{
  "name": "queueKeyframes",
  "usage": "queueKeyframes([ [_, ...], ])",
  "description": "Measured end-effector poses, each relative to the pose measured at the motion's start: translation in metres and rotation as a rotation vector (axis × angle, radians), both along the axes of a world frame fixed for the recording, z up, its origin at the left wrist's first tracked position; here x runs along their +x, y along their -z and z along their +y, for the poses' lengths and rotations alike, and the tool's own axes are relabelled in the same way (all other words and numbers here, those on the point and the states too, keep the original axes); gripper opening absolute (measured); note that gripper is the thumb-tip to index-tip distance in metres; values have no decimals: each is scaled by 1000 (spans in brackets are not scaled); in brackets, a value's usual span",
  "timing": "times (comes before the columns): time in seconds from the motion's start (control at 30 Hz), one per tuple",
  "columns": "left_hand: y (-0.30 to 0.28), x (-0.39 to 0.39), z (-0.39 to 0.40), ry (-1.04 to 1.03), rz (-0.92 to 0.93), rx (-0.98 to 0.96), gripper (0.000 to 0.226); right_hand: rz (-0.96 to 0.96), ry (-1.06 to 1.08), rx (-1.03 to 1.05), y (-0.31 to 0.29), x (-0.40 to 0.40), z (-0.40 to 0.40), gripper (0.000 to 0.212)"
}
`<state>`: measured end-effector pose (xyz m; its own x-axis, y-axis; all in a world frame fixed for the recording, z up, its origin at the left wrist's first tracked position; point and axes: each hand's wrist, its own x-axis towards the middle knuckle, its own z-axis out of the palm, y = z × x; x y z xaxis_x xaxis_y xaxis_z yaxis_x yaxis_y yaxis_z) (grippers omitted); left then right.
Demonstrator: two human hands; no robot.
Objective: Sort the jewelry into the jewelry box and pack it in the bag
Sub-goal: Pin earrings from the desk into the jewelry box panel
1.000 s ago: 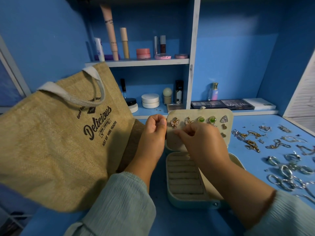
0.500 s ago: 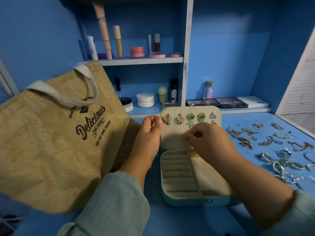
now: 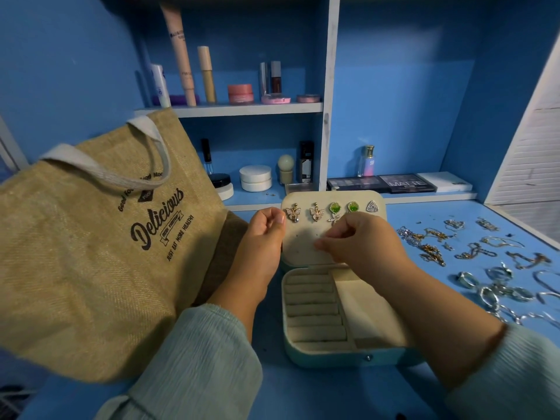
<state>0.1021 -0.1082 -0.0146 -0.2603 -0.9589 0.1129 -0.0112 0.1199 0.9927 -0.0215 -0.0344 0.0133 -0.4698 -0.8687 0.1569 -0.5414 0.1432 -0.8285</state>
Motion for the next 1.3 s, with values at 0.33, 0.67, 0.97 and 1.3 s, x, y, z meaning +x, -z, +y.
queueKeyframes([
  [0.33,2,-1,-4,-11,60,67,15,-11,-12,31,1,-1,-3,18],
  [0.67,0,-1,-5,2,130,119,16,242,-59,106,-3,8,6,16],
  [0.97,-1,-1,-4,5,166,131,15,230,-28,97,1,10,6,16],
  [1.3,-4,-1,0,13,210,143,15,243,20,69,4,12,6,14],
])
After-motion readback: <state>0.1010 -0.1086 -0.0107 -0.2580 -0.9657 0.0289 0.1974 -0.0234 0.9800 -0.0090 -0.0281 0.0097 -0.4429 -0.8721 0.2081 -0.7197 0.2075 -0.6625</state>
